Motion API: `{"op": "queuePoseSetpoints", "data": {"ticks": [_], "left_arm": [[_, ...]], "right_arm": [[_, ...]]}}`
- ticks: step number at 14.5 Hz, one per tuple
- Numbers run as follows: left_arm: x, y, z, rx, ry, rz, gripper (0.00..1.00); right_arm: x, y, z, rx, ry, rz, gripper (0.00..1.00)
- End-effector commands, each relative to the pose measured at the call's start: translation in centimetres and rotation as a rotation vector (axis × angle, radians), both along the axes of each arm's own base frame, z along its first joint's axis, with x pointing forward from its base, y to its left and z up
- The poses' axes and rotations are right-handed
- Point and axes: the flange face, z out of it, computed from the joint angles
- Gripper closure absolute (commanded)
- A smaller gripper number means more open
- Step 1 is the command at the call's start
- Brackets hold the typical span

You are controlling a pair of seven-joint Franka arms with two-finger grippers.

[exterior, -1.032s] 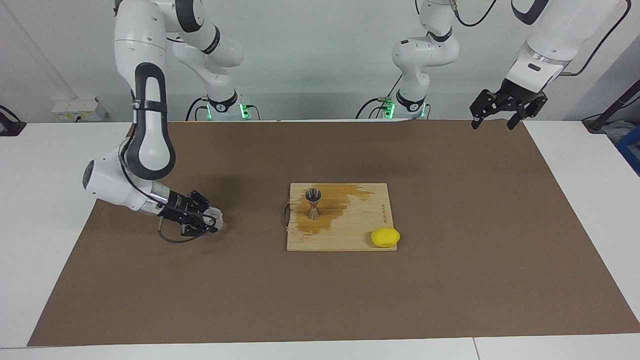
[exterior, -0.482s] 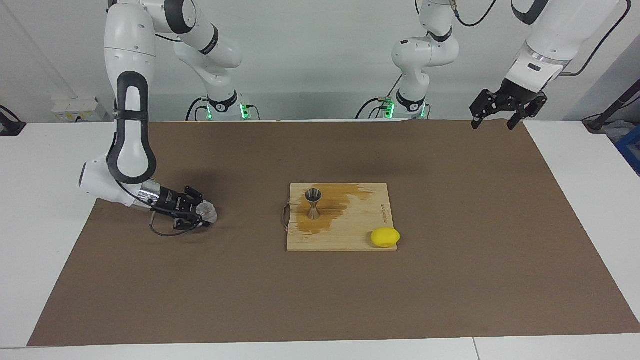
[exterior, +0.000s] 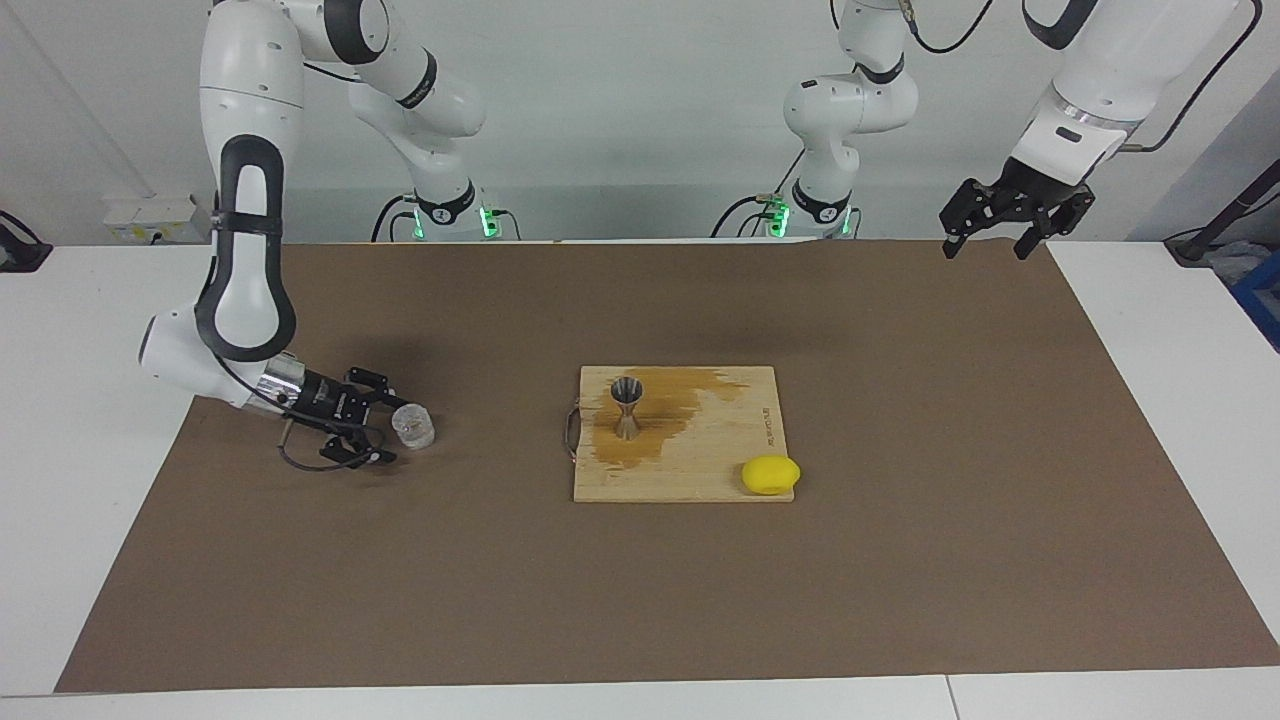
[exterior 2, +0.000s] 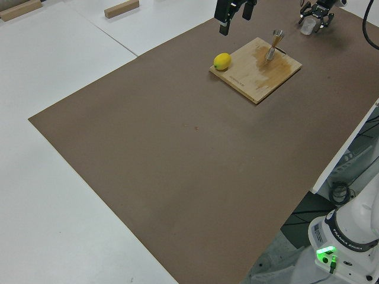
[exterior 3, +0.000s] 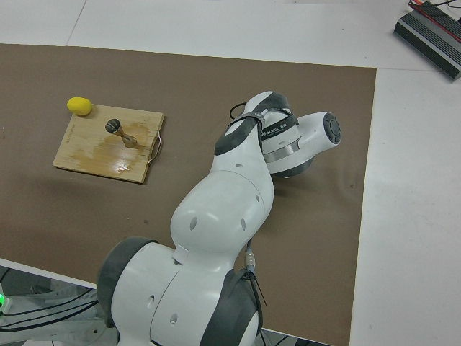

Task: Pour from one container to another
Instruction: 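Lower the clear glass onto the table and open the right gripper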

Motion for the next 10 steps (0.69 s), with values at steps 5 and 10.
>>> {"op": "queuePoseSetpoints", "data": {"ticks": [5,10], "left_arm": [[-0.1,0.4,-0.2,0.018,-0.010,-0.001,0.00],[-0.1,0.4,-0.1,0.018,-0.011,-0.001,0.00]], "right_arm": [[0.4,4.3,8.5,-0.344,-0.153,0.446,0.00],[0.8,10.3,11.1,-0.509,-0.240,0.810,0.00]]}}
